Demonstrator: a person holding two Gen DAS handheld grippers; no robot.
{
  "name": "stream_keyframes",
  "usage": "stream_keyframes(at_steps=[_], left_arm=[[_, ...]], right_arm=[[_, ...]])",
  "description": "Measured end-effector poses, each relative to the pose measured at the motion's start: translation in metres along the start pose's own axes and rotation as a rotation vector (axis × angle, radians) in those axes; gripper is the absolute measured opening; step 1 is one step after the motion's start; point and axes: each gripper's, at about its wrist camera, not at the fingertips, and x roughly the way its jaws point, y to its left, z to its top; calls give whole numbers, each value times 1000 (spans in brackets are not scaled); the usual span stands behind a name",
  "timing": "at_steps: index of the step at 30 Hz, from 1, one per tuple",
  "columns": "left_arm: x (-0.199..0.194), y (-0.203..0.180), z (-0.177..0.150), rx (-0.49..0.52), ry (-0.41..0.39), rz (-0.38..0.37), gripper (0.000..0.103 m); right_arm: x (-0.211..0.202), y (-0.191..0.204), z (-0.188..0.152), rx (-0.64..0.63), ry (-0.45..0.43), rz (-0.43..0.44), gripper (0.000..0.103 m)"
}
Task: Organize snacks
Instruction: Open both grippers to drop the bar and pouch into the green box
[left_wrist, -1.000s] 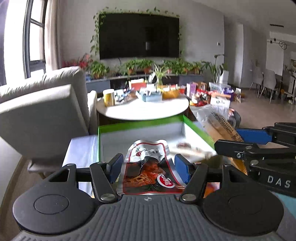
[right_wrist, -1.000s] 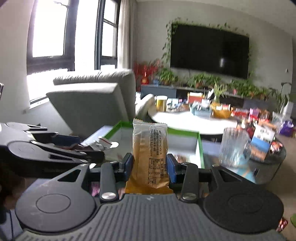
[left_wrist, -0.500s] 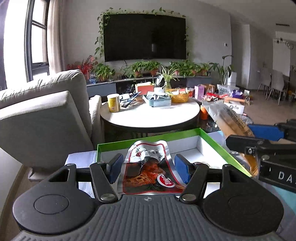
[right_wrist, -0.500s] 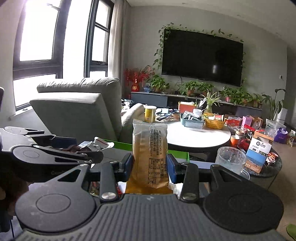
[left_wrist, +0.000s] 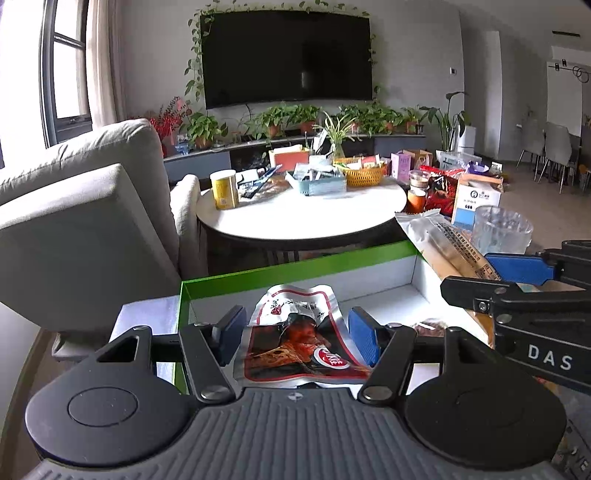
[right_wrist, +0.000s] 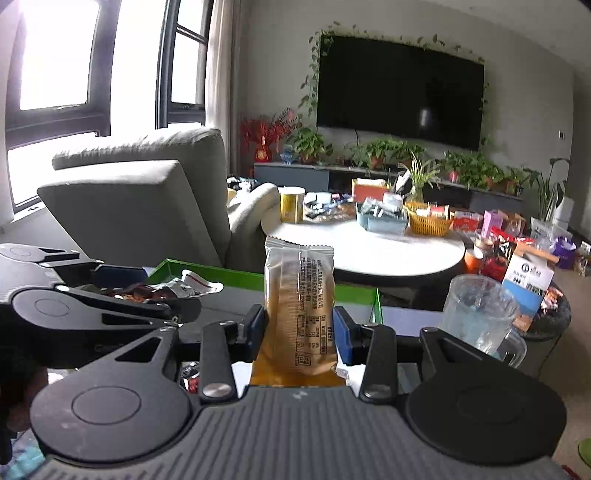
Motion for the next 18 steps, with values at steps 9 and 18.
stream_keyframes(at_steps=[9, 18], left_arm=[[1, 3, -1, 0, -11, -5, 59], [-21, 20, -4, -27, -13, 39, 61]], right_arm=[[14, 7, -2, -46, 42, -32, 48], [-8, 2, -4, -37, 35, -34, 53]])
